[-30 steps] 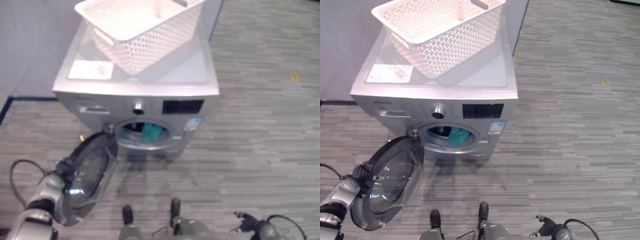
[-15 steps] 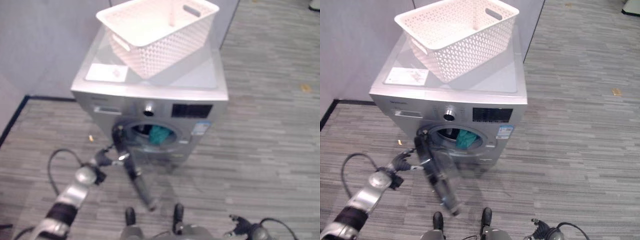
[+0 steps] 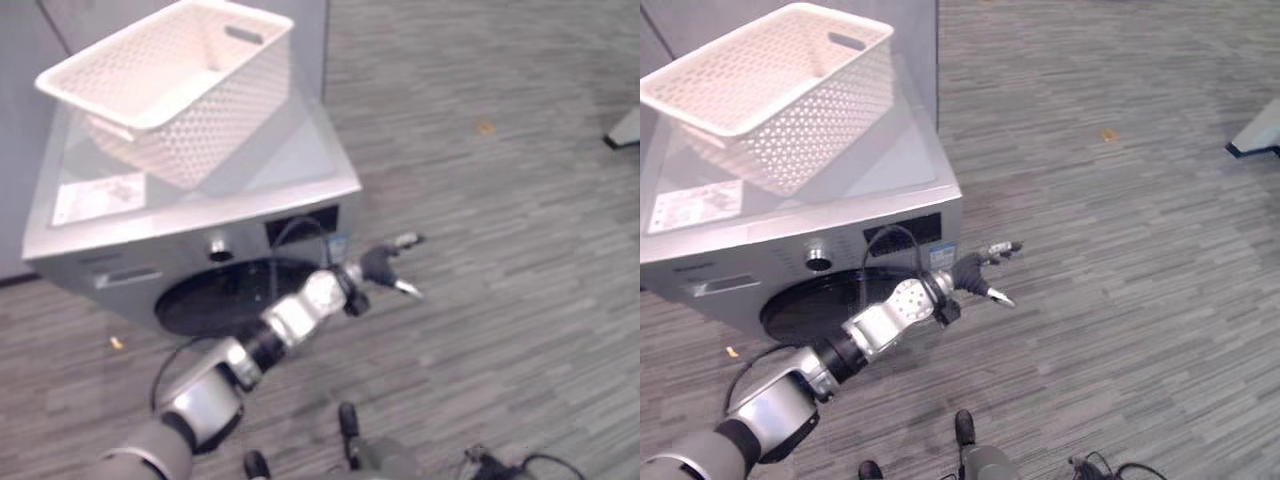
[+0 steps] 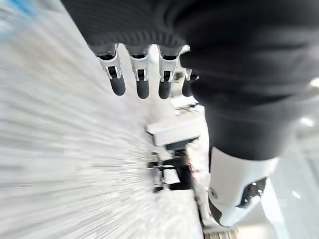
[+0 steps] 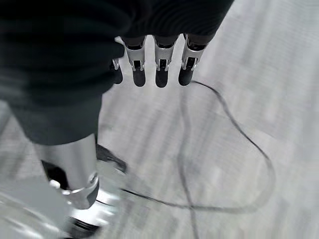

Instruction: Grab the laundry basket,head to the washer,open it,put in the laundry and shut it.

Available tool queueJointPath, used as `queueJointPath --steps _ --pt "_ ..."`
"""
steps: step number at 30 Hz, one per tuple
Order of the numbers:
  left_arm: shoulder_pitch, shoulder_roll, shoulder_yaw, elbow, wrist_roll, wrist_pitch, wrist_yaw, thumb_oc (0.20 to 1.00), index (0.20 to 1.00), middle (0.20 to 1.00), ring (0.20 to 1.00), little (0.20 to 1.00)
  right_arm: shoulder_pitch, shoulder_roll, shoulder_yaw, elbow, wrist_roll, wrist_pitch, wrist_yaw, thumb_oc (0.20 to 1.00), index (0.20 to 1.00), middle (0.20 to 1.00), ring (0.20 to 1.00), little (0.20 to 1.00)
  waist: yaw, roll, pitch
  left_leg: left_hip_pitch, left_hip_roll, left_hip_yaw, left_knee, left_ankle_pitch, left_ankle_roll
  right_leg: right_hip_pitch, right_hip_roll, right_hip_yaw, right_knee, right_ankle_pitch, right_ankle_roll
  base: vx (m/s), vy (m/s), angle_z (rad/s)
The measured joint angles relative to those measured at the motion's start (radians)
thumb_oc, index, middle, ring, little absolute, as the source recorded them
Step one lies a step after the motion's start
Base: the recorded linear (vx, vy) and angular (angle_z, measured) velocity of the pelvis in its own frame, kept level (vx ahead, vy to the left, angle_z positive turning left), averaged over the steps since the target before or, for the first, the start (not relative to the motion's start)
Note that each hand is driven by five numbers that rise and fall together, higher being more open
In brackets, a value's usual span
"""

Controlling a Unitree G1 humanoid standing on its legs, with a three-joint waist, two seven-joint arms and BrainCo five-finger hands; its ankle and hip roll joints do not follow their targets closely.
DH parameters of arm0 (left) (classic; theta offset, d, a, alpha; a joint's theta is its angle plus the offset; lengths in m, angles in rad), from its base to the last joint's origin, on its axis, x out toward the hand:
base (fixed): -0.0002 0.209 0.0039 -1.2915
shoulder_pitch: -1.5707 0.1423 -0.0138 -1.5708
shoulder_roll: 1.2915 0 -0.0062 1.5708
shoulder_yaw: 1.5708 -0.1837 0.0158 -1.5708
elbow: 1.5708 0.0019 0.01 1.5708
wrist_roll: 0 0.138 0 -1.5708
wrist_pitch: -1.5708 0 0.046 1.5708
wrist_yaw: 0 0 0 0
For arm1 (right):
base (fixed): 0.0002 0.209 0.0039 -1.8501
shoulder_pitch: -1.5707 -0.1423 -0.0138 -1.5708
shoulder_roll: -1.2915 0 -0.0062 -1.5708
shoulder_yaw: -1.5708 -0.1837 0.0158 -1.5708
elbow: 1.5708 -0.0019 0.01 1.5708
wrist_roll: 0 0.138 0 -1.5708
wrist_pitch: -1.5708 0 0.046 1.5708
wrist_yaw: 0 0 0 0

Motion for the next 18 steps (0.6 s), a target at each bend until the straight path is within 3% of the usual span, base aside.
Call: queueJointPath --steps 5,10,13,17,18 --pt "0.137 0.122 0.024 -0.148 -0.03 -0.048 -0.036 1.0 1.0 1.0 1.0 1.0 0.012 0.004 -0.004 0.011 0.001 -0.031 -0.012 1.0 1.0 1.0 1.0 1.0 0.045 0.025 0.004 -0.003 0.017 -0.028 0.007 0.0 -0.001 0.025 0.011 -0.043 -0.005 -0.021 -0.009 0.0 -0.021 0.23" --pt "0.351 0.165 0.079 -0.192 -0.126 -0.07 -0.063 1.0 1.0 1.0 1.0 1.0 0.009 0.009 -0.01 -0.034 0.001 -0.052 -0.015 1.0 1.0 1.0 1.0 1.0 0.088 0.028 0.007 -0.024 0.019 -0.069 0.006 -0.006 0.005 0.024 0.01 -0.07 -0.006 -0.025 -0.016 0.01 -0.017 0.26" --pt "0.524 0.225 0.18 -0.198 -0.217 -0.076 -0.085 1.0 1.0 1.0 1.0 1.0 0.005 0.01 -0.011 -0.132 0.001 -0.067 -0.01 1.0 1.0 1.0 1.0 1.0 0.111 0.017 0.014 -0.03 0.017 -0.08 0.004 -0.006 0.004 0.024 0.007 -0.081 -0.003 -0.024 -0.014 0.02 -0.006 0.1" --pt "0.682 0.287 0.311 -0.192 -0.237 -0.107 -0.103 1.0 1.0 1.0 1.0 1.0 0.004 0.012 -0.013 -0.148 0.001 -0.081 0.001 1.0 1.0 1.0 1.0 1.0 0.143 0.009 0.013 -0.028 0.016 -0.089 0.005 -0.001 -0.003 0.031 0.007 -0.095 -0.001 -0.023 -0.011 0.0 0.004 0.08" --pt "0.751 0.289 0.392 -0.164 -0.243 -0.113 -0.1 1.0 1.0 1.0 1.0 1.0 0.01 0.015 -0.022 -0.133 0.003 -0.086 0.003 1.0 1.0 1.0 1.0 1.0 0.149 0.007 0.014 -0.02 0.016 -0.105 0.006 0.0 -0.004 0.049 0.006 -0.104 -0.002 -0.023 -0.014 -0.01 0.023 0.3"
